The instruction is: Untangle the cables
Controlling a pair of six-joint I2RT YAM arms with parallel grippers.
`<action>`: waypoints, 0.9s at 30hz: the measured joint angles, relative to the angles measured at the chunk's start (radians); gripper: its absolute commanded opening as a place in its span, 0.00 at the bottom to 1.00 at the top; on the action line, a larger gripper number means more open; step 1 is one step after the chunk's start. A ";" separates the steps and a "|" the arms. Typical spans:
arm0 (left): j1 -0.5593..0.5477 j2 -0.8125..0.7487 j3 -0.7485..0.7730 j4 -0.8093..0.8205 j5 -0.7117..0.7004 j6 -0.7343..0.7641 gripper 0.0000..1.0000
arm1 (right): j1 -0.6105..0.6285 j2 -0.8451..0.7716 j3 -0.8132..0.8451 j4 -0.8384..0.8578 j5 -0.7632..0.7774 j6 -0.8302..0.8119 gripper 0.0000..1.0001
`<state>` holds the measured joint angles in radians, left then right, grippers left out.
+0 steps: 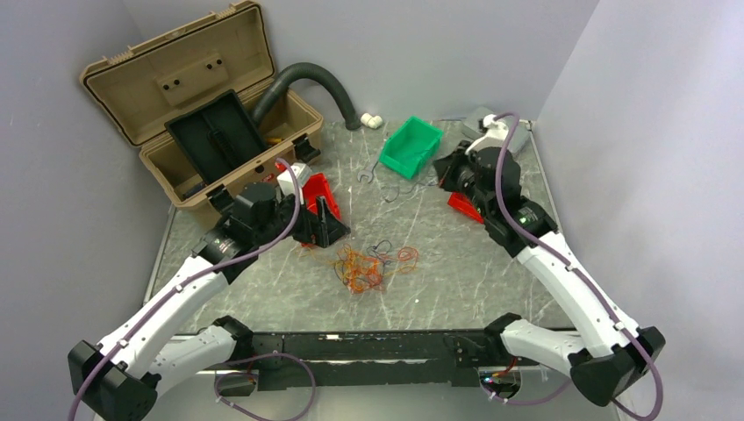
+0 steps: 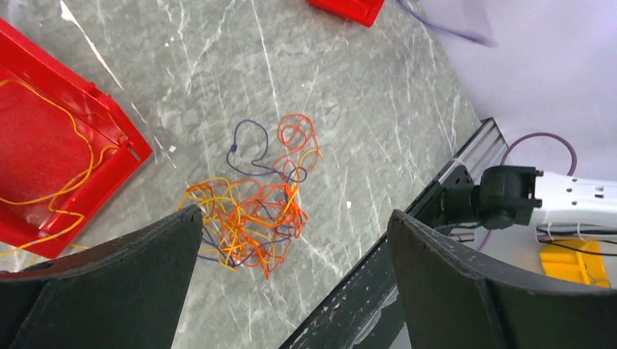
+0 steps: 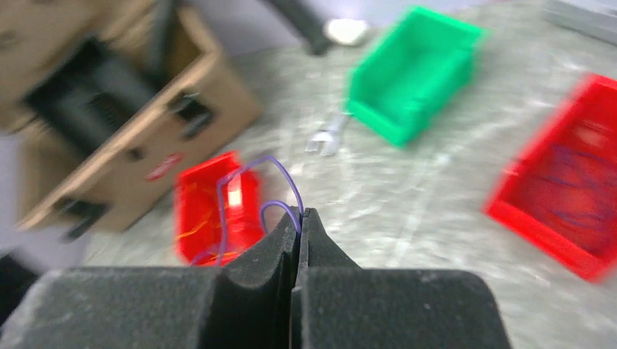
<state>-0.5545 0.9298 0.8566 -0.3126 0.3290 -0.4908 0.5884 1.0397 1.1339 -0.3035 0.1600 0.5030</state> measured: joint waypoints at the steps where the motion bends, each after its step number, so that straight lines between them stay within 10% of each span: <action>1: 0.000 0.000 -0.006 -0.003 0.009 0.001 0.99 | -0.047 0.007 0.001 -0.023 0.033 0.000 0.00; 27: 0.003 0.085 0.047 -0.231 -0.079 0.081 0.99 | -0.497 0.364 0.092 -0.218 0.347 -0.172 0.00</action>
<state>-0.5510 1.0153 0.9039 -0.5438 0.2497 -0.4095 0.0917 1.4036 1.2255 -0.5217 0.5068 0.3305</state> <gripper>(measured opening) 0.994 0.015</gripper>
